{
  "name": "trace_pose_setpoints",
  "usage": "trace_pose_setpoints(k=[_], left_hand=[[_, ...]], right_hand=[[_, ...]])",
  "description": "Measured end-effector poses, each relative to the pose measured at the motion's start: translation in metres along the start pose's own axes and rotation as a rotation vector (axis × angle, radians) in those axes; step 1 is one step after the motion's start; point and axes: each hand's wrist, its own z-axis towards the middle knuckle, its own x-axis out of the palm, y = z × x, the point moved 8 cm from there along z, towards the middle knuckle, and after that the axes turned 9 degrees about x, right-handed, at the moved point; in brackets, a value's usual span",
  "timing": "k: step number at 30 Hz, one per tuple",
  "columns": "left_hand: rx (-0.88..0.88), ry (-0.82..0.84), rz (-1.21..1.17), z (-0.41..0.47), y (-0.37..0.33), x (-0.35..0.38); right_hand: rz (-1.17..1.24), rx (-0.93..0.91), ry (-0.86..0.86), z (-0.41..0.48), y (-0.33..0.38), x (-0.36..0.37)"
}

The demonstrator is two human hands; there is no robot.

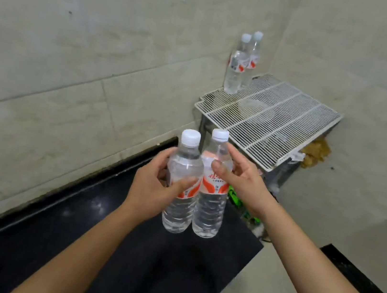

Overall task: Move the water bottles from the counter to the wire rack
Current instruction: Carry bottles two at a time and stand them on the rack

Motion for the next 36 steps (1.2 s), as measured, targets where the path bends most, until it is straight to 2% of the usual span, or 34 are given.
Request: trace_pose_setpoints(k=[4, 7, 10, 16, 20, 29, 33, 36], left_hand=[[0.077, -0.062, -0.022, 0.04, -0.038, 0.08], [0.103, -0.144, -0.057, 0.072, -0.058, 0.146], [0.145, -0.158, -0.017, 0.102, -0.075, 0.207], [0.16, -0.206, 0.043, 0.16, -0.09, 0.278], [0.143, -0.232, 0.061, 0.194, -0.08, 0.292], [0.098, -0.233, 0.117, 0.272, -0.022, 0.271], [0.063, -0.219, 0.127, 0.31, 0.002, 0.265], [-0.016, -0.297, 0.118, 0.326, 0.027, 0.246]], right_hand=[[-0.016, -0.097, -0.03, -0.01, 0.017, -0.087], [0.06, -0.114, -0.039, -0.009, 0.024, -0.156], [0.08, -0.133, -0.078, -0.005, 0.037, -0.22], [0.004, -0.208, -0.13, 0.017, 0.067, -0.31], [-0.038, -0.228, -0.159, 0.05, 0.075, -0.335], [-0.186, -0.202, -0.16, 0.151, 0.08, -0.345], [-0.35, -0.261, -0.14, 0.192, 0.089, -0.36], [-0.477, -0.353, -0.211, 0.223, 0.094, -0.378]])
